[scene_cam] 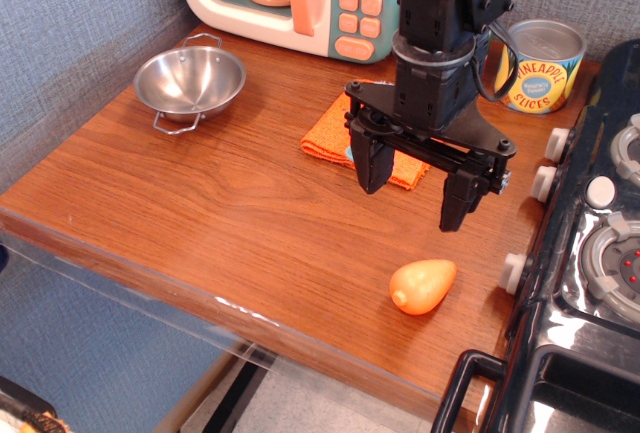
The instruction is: Move the brush and place bottom middle
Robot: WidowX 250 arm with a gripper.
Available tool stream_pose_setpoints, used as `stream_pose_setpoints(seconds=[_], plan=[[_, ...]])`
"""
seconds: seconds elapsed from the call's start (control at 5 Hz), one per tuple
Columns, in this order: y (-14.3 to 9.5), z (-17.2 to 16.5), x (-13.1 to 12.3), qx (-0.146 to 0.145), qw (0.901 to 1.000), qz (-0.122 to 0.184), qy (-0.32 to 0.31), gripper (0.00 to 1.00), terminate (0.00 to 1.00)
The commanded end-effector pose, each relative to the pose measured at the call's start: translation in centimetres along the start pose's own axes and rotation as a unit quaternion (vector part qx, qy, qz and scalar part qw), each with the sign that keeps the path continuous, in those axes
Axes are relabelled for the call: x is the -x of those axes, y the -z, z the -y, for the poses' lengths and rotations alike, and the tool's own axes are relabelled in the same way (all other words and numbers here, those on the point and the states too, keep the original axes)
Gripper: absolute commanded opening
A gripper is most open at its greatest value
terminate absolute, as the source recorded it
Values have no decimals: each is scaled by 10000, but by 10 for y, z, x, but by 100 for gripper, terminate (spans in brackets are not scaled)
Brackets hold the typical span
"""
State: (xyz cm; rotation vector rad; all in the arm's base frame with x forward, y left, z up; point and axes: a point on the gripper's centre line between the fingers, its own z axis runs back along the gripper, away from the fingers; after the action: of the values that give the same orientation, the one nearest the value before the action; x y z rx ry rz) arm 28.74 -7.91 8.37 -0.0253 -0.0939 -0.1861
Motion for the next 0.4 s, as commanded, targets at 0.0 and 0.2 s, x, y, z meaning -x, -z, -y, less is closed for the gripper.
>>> stream_pose_setpoints(seconds=[0.0, 0.2], plan=[[0, 0, 0, 0, 10000, 0, 0, 100, 0], [0, -22, -37, -52, 9987, 143, -483, 100, 0]])
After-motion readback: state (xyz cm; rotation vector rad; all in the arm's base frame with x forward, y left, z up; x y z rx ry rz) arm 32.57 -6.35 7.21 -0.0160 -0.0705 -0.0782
